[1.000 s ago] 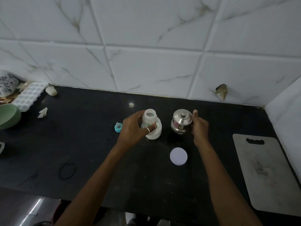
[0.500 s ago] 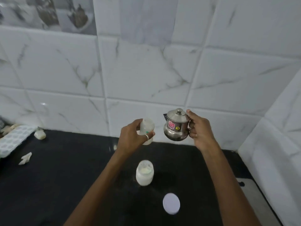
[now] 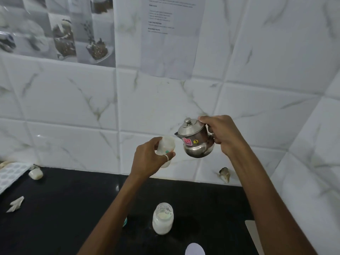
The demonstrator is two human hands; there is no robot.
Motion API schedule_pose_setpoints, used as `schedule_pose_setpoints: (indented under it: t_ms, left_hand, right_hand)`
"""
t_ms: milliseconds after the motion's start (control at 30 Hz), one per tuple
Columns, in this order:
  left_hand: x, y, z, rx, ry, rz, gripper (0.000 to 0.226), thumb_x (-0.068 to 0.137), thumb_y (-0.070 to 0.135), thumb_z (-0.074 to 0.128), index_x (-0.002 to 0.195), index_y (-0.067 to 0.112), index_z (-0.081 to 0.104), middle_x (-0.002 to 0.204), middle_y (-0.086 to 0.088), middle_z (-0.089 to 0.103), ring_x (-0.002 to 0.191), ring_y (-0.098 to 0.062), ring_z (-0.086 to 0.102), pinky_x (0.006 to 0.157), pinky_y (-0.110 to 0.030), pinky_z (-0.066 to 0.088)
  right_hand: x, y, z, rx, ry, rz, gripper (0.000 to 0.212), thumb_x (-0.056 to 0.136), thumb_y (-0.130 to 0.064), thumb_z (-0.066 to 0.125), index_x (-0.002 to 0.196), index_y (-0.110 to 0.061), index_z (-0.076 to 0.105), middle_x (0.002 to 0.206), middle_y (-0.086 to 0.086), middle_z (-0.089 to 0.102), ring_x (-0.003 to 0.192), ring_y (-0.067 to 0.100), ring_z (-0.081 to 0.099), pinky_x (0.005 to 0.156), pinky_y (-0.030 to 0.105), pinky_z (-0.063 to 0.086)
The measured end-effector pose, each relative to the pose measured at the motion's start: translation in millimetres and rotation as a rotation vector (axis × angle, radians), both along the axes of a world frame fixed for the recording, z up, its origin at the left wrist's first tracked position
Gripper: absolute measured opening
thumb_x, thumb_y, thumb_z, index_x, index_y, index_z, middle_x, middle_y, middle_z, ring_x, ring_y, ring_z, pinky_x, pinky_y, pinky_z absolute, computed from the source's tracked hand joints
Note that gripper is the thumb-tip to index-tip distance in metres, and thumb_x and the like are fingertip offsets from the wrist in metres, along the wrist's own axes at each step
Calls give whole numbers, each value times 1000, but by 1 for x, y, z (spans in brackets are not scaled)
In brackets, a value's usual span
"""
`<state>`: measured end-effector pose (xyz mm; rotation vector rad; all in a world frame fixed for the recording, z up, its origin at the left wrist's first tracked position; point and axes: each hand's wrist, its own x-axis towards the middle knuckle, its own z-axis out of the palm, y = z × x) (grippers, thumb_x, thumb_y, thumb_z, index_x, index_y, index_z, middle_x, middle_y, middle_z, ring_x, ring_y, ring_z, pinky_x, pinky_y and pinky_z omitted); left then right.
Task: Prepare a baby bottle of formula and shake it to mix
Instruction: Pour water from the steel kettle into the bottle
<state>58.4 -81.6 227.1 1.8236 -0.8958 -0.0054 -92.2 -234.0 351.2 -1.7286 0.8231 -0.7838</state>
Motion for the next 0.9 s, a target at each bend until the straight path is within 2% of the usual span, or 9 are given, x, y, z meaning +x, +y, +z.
schedule_pose_setpoints:
  t_ms: [100, 267, 433, 700, 900]
  left_hand:
    - [1, 1, 1, -4, -2, -4, 67, 70, 50, 85, 127, 24, 63, 114, 8, 70, 102, -11, 65, 91, -32, 54]
    - [5, 4, -3, -7, 10, 5, 70, 67, 55, 85, 128, 25, 64, 115, 8, 71, 103, -11, 66, 91, -36, 56]
    - [5, 9, -4, -5, 15, 12, 68, 69, 54, 84, 127, 25, 64, 114, 9, 71, 101, -12, 66, 89, -35, 56]
    - [5, 12, -6, -3, 2, 14, 68, 71, 53, 83, 129, 24, 62, 117, 6, 71, 103, -16, 66, 88, -37, 57]
    - [6, 12, -5, 16, -8, 10, 69, 73, 51, 83, 131, 23, 60, 120, 5, 69, 104, -17, 64, 89, -35, 57]
  right_hand:
    - [9, 4, 12, -76, 67, 41, 21, 85, -28, 75, 80, -13, 61, 61, 0, 38, 48, 12, 37, 46, 22, 28]
    - [27, 4, 19, -164, 135, 54, 53, 80, -25, 78, 40, -20, 45, 37, -15, 36, 54, 17, 41, 54, 29, 29]
    - [39, 5, 24, -243, 184, 74, 45, 77, -30, 78, 52, -20, 43, 40, -14, 36, 60, 20, 43, 62, 33, 32]
    - [51, 8, 34, -349, 270, 85, 44, 74, -31, 79, 50, -19, 44, 37, -14, 36, 58, 21, 44, 65, 35, 36]
    - [54, 8, 36, -396, 300, 91, 40, 73, -33, 79, 55, -16, 47, 53, -3, 41, 62, 21, 46, 66, 37, 37]
